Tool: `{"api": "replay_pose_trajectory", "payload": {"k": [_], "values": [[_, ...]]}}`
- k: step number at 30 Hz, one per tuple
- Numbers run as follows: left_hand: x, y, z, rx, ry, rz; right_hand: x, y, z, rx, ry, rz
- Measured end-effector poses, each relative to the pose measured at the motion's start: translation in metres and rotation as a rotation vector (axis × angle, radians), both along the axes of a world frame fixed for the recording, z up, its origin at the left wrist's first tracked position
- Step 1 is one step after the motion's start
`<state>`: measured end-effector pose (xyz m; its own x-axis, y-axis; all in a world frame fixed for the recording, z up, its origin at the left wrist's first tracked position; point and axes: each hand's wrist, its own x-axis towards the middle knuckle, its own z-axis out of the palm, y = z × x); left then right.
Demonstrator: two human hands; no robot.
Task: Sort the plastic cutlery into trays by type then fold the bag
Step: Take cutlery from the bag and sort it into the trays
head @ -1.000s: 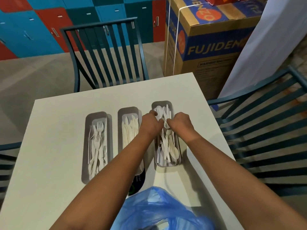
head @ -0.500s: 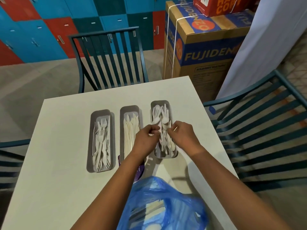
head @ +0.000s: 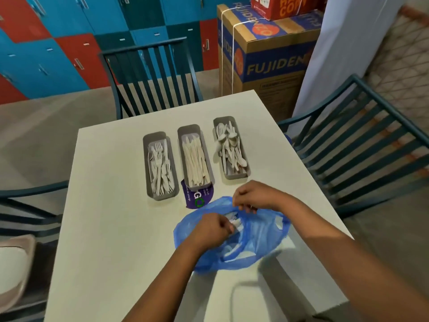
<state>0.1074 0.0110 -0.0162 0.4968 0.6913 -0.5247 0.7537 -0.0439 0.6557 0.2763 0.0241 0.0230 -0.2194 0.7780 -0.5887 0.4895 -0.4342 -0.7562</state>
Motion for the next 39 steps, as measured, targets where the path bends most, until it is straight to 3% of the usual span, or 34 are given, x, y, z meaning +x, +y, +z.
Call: {"api": "replay_pose_trajectory", "payload": {"k": [2,4,8,11,16,18,21,26,30,34,39], "values": [[-0.004,-0.015,-0.021,0.165,0.13,-0.059,-0.012,-0.019,-0.011,-0.12,-0.008,0.14],[-0.009,-0.028,-0.038,0.24,0.149,-0.031,-0.025,-0.036,-0.027,-0.1,-0.113,0.206],[-0.016,-0.046,-0.059,0.209,0.204,0.038,-0.036,-0.06,-0.066,0.191,-0.665,0.288],[-0.022,-0.05,-0.064,0.189,0.322,-0.012,-0.034,-0.075,-0.077,0.188,-0.875,0.439],[-0.026,-0.05,-0.061,0.381,0.292,0.026,-0.025,-0.096,-0.088,0.147,-0.716,0.296],[-0.021,-0.051,-0.063,0.4,0.281,-0.025,-0.025,-0.1,-0.091,0.169,-0.737,0.346],[-0.014,-0.052,-0.071,0.392,0.322,-0.185,-0.026,-0.102,-0.098,0.238,-0.758,0.357],[-0.008,-0.057,-0.075,0.314,0.351,-0.099,-0.026,-0.107,-0.108,0.27,-0.673,0.207],[-0.012,-0.056,-0.069,0.235,0.482,-0.21,-0.031,-0.112,-0.111,0.2,-0.662,0.081],[-0.021,-0.052,-0.069,0.206,0.31,-0.154,-0.034,-0.111,-0.11,0.161,-0.738,0.11],[-0.026,-0.055,-0.053,0.229,0.168,-0.157,-0.032,-0.115,-0.107,0.128,-0.639,0.08]]}}
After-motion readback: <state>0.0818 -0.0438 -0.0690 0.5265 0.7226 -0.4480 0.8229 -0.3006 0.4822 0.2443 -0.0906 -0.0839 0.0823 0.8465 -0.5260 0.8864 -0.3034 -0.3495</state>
